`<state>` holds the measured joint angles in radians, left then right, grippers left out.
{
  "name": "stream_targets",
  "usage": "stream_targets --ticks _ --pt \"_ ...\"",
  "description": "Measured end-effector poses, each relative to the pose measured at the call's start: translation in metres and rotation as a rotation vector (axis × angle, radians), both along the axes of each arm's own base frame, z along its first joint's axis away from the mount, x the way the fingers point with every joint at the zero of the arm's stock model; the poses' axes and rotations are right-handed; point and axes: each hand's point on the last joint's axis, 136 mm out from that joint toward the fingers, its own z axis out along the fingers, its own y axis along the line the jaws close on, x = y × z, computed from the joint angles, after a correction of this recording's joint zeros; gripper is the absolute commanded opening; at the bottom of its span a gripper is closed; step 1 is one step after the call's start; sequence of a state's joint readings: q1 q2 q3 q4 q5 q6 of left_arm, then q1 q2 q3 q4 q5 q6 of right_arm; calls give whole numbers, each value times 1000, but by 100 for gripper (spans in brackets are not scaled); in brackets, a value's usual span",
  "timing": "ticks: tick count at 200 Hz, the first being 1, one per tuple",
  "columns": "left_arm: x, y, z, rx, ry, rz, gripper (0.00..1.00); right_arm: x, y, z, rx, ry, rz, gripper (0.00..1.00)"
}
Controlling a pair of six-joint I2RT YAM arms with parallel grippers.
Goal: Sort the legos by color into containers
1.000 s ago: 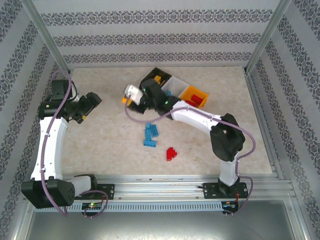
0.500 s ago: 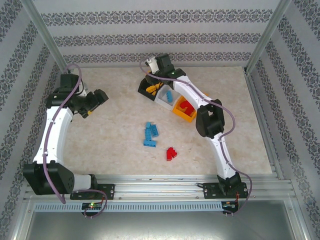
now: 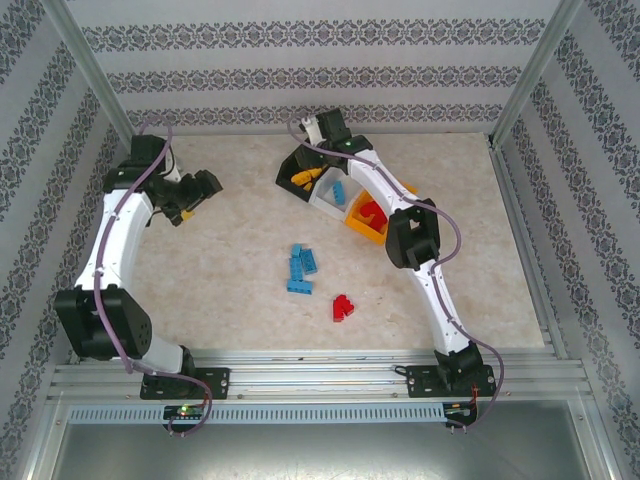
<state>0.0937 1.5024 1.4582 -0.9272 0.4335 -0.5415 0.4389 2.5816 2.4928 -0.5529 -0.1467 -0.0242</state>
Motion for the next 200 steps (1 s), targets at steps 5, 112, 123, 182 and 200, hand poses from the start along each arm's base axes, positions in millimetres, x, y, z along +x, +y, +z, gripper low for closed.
stream_targets --ticks 5,112,123,182,200 --pt "2 -2 -1 1 3 -9 85 1 -1 1 2 -2 -2 52" --pt "1 -143 -87 114 204 -462 87 -147 -67 85 89 172 -21 50" --pt "-8 -149 -96 119 231 -481 87 -182 -74 74 79 234 -2 51" --pt "-31 -147 -132 86 339 -413 87 -365 -82 -29 -151 615 182 51" --pt "-27 -149 -131 77 326 -402 87 -392 -86 -41 -184 654 211 50"
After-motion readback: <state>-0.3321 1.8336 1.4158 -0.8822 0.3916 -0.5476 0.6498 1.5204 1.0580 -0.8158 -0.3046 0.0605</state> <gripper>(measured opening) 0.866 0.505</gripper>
